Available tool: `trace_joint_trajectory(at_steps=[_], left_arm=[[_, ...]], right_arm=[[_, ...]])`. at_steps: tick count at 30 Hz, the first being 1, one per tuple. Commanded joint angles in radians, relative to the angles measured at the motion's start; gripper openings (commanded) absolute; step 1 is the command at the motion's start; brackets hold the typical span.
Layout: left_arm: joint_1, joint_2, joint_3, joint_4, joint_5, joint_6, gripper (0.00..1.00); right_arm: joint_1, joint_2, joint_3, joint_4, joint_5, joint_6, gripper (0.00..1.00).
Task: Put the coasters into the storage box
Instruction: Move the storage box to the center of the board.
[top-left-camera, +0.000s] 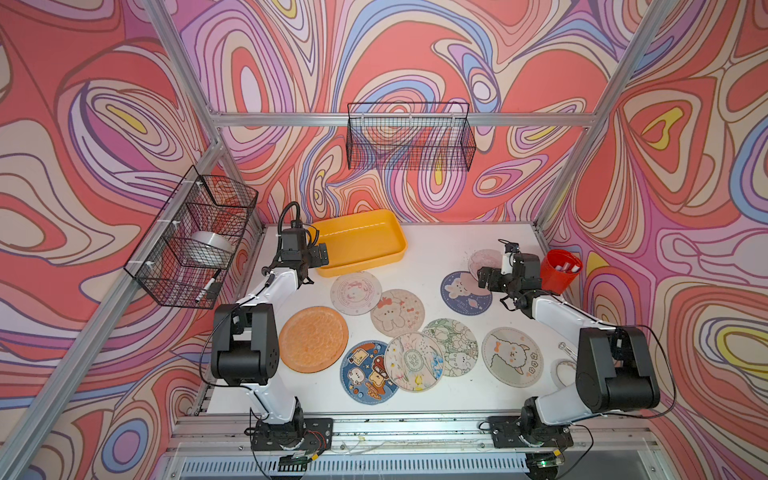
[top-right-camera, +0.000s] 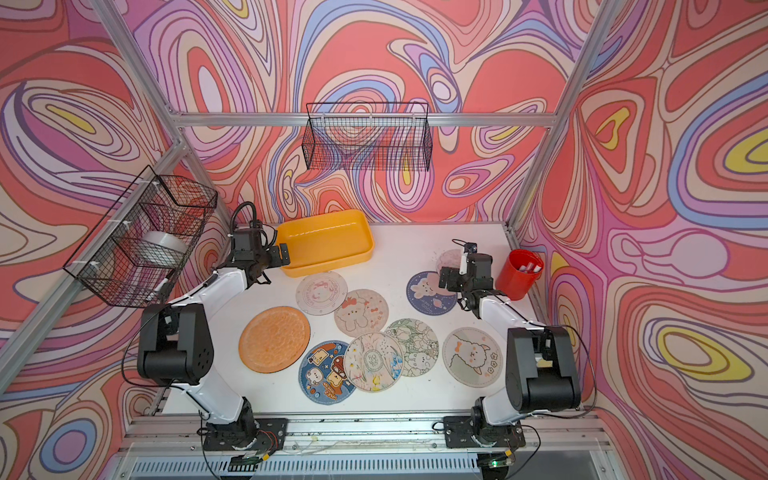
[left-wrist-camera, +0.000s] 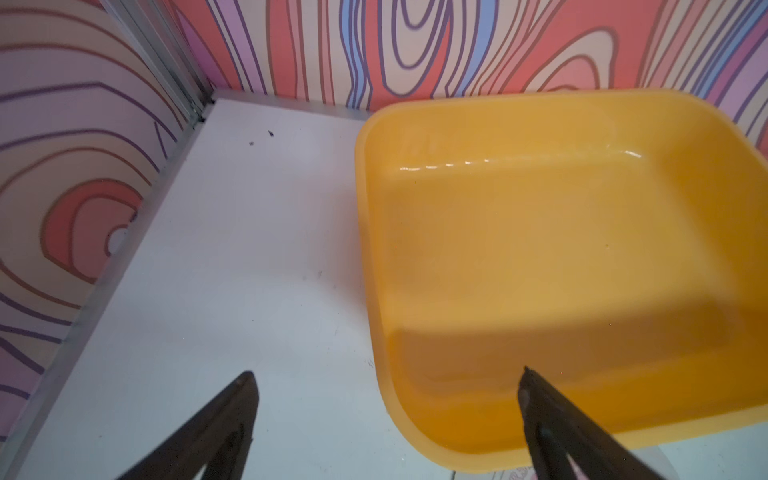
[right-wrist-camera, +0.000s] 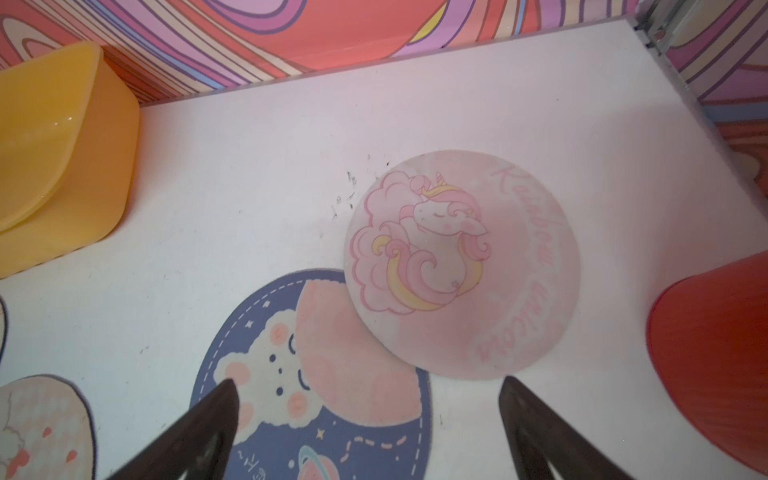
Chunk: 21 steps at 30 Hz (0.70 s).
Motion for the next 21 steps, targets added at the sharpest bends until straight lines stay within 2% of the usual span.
trace_joint_trajectory(at_steps=[1,9,17,21], left_arm=[[0.012,0.085,0.114,-0.216,0.05,-0.056,0.93],[0.026,0.252,0.308,-0.374,0.084,-0.107,0.76],[0.027,0.328,0.368,-0.416,0.094,-0.123,0.59],[0.027,0.35,0.389,-0.421,0.099,-0.118,0.47]], right_arm=[[0.021,-0.014,0.018,-0.074,-0.024,0.027,0.98],[0.057,0.014,0.07,-0.11,-0.03,0.024,0.98],[0.091,0.039,0.087,-0.112,-0.02,0.021,0.98],[0.098,0.042,0.087,-0.111,-0.015,0.021,0.99]])
